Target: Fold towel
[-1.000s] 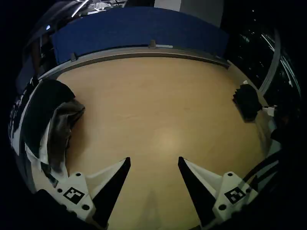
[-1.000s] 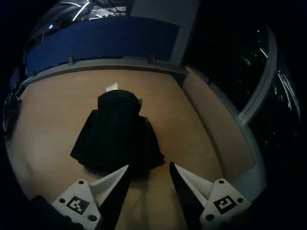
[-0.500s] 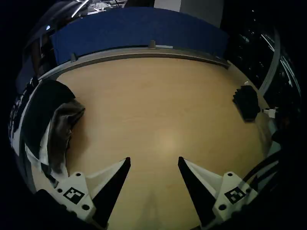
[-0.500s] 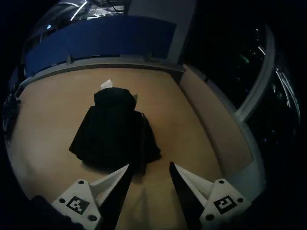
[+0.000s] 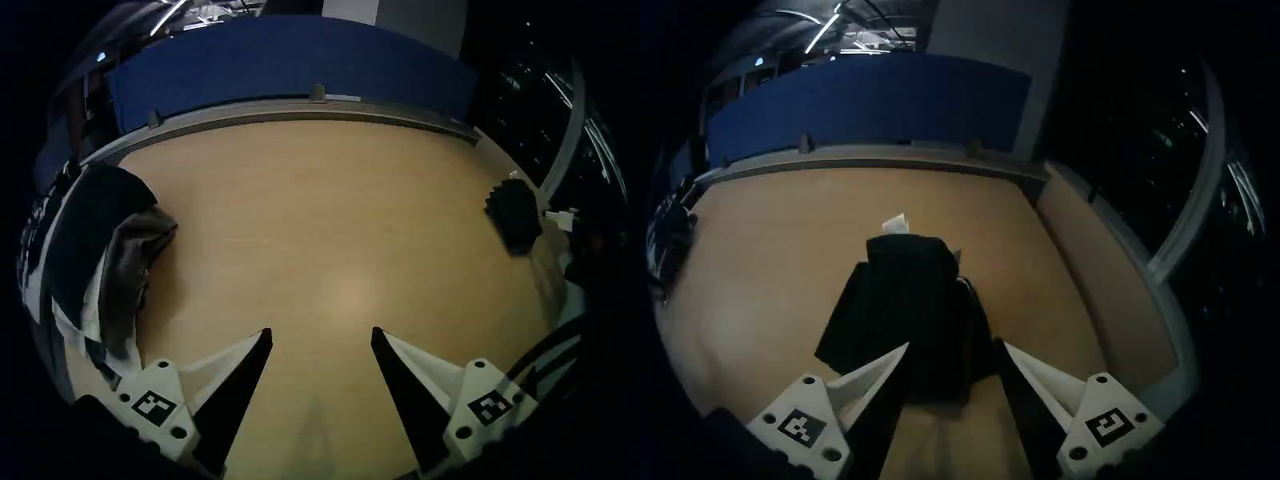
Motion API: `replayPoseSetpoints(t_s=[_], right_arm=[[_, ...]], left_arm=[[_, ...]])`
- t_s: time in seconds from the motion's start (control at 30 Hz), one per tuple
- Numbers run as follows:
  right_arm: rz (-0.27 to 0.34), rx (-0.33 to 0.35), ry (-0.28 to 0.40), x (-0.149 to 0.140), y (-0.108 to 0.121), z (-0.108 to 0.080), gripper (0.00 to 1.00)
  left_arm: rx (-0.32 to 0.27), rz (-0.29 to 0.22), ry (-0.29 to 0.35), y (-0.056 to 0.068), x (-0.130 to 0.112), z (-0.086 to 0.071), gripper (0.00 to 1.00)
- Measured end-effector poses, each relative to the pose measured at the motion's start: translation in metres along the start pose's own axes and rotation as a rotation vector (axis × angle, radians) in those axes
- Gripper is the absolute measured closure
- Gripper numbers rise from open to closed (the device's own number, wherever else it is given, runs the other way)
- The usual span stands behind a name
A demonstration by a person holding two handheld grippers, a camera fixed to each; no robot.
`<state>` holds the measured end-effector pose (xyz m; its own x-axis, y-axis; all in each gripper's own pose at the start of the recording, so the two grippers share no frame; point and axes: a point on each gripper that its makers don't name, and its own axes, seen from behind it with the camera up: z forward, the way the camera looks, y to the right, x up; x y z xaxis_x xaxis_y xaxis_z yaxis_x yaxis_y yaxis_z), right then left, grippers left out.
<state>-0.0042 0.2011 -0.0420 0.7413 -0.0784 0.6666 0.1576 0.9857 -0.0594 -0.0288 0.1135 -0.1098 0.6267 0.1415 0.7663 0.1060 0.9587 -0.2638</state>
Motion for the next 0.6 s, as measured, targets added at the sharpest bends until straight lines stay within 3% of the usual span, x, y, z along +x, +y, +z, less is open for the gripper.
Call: replayPoseSetpoints(t_s=[0.23,0.37,0.6], right_arm=[[0.001,0.049,0.047,0.034,-0.019,0.017,0.17],[0.003,0.071,0.069,0.049,-0.027,0.026,0.0],[-0.01,0.091,0.078,0.058,-0.035,0.034,0.0]], left_arm=[[0.011,-0.006,0.001,-0.004,0.0,-0.002,0.08],[0.017,-0.011,0.002,-0.006,0.001,-0.002,0.08],[0.023,-0.018,0.001,-0.009,0.001,-0.001,0.08]])
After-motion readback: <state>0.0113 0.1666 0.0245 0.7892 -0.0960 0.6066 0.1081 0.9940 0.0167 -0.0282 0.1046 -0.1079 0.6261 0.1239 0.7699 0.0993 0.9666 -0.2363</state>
